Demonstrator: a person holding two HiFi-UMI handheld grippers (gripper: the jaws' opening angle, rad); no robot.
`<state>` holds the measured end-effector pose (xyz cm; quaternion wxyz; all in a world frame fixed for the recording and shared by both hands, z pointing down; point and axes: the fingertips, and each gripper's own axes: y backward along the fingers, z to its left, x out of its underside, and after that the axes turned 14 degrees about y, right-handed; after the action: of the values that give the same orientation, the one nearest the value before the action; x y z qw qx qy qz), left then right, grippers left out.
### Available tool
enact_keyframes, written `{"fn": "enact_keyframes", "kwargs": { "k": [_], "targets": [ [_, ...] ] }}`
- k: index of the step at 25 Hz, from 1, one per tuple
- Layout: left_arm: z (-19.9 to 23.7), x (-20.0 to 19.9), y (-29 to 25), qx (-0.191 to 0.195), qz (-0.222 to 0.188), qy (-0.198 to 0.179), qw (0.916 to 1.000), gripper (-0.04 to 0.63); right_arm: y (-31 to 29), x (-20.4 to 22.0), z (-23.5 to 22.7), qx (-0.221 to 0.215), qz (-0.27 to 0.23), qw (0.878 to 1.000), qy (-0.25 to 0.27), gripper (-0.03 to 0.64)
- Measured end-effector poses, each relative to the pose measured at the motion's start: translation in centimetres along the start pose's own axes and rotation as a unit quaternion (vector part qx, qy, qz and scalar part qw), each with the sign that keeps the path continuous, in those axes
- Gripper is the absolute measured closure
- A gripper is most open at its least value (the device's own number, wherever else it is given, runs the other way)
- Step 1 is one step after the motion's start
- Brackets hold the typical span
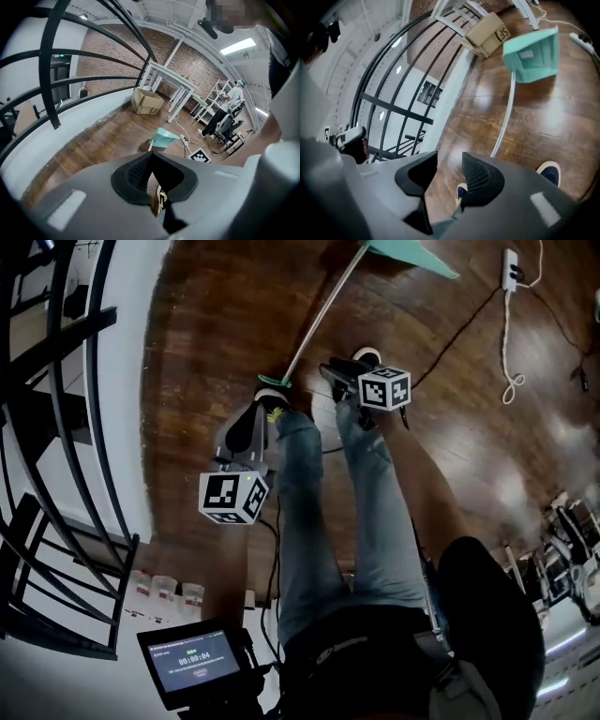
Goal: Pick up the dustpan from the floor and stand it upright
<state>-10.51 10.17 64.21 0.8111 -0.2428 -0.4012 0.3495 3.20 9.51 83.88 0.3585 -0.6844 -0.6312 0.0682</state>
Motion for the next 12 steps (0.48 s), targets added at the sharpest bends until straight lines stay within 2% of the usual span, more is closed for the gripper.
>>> {"fn": "enact_keyframes", "kwargs": {
  "k": [4, 9, 12],
  "targets": [
    [2.6, 3.4, -2.6, -0.007, 0.001, 0.031, 0.9995, 0.577, -4.8, 2.6, -7.3, -0.009, -0.020, 0.997, -0.080, 0.450],
    [6.3, 5.7, -6.0, -0.003, -0.003, 0.054, 0.9985, 0.577, -10.1, 5.5, -13.9, 0.015, -0.014, 0.995, -0.094, 0.432],
    [7.8, 5.8, -7.2, 0.001, -0.022, 0.062, 0.9979, 0.577, -12.8, 6.4, -15.8, 0.003, -0.032, 0.994, -0.106, 0.413]
  ]
}}
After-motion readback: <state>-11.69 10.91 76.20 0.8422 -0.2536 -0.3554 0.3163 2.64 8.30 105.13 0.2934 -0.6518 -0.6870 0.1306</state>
